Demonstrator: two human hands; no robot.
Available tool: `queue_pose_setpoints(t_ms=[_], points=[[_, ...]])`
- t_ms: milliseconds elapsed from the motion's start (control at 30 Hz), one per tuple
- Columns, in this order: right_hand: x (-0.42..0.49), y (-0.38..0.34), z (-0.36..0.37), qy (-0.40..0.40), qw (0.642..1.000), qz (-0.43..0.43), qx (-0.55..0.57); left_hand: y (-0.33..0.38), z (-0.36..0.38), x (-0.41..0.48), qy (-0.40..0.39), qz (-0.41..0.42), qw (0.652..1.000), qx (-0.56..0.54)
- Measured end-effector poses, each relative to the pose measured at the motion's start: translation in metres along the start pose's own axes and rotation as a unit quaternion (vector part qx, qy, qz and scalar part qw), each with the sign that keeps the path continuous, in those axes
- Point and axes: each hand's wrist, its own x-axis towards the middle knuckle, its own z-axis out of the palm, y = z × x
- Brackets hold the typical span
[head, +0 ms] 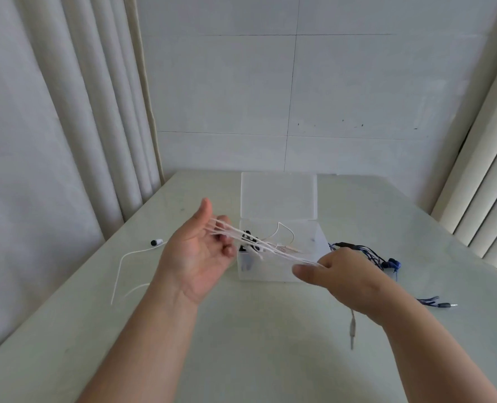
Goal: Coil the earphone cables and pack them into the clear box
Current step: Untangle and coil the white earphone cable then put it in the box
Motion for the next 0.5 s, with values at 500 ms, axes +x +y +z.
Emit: queue_pose_setpoints(t_ms=[500], points=[[-0.005, -0.014, 0.013, -0.067, 0.981, -0.097, 0.155, -0.010, 0.011, 0.002, -0.061, 0.093, 0.991, -0.076]])
